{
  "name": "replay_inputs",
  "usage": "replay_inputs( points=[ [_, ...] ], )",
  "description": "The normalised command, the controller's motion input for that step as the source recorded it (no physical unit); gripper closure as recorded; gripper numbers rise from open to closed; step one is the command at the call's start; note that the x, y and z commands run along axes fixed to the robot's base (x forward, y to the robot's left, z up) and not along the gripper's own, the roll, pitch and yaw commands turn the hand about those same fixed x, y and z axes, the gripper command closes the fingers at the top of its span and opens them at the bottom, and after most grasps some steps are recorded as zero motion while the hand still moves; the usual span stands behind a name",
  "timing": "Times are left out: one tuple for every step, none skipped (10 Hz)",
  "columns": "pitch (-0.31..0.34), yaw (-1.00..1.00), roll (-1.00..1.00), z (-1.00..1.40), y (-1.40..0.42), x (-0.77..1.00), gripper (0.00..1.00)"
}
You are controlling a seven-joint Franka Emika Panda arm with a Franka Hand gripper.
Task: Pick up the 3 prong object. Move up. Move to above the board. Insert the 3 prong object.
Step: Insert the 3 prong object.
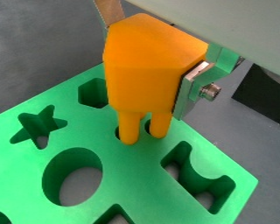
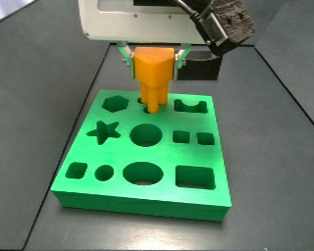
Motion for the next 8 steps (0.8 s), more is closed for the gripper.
replay_inputs(
  points=[
    [-0.007,0.0,0.01,-0.05,0.0,-0.25,1.0],
    [-0.011,0.0,0.0,-0.07,0.0,-0.23,1.0],
    [-0.016,0.0,0.0,-0.1,0.0,-0.14,1.0],
    [-0.024,0.0,0.0,-0.12,0.0,0.0,1.0],
    [-0.063,0.0,0.0,-0.2,0.0,0.0,1.0],
    [-0.123,0.06,0.01,-0.59,0.02,0.09,1.0],
    [-0.19,0.37,0.0,-0.83,0.37,0.1,1.0],
    [-0.184,0.58,0.01,-0.86,0.41,0.09,1.0]
  ],
)
